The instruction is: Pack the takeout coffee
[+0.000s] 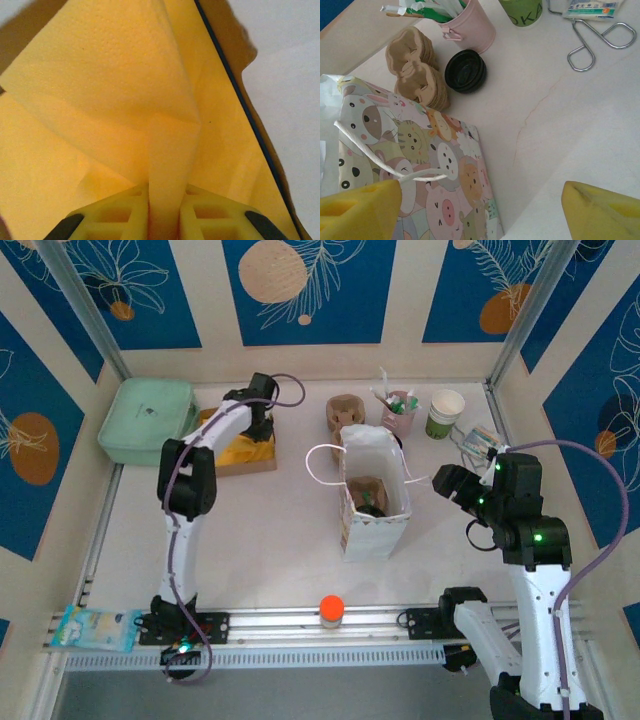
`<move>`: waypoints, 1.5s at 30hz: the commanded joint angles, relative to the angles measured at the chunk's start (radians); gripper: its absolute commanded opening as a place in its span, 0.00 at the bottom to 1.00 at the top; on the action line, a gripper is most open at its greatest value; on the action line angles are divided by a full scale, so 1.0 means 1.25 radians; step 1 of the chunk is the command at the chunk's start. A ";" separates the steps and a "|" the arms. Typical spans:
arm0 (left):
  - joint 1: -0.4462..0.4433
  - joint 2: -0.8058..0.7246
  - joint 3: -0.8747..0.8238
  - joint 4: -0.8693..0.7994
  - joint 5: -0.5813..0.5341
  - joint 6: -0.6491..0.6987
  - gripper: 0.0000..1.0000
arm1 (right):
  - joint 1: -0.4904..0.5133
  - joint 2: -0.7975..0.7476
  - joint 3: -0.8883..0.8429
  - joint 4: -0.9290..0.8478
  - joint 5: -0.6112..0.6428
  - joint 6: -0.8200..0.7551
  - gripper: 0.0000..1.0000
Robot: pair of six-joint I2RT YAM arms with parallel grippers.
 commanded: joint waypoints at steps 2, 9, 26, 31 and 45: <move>0.009 -0.055 0.008 -0.019 -0.006 0.003 0.20 | 0.005 -0.013 0.002 -0.008 0.001 0.002 0.84; 0.011 -0.060 0.005 -0.026 0.001 0.002 0.20 | 0.007 -0.017 0.002 -0.011 0.003 0.000 0.84; 0.022 -0.109 -0.019 -0.012 0.024 -0.018 0.10 | 0.009 -0.015 0.004 -0.009 -0.001 0.005 0.84; 0.041 -0.156 -0.042 0.004 0.066 -0.041 0.06 | 0.011 -0.017 0.005 -0.012 0.001 0.003 0.84; 0.077 -0.324 -0.121 0.128 0.285 -0.103 0.01 | 0.012 -0.020 0.005 -0.007 -0.005 0.004 0.84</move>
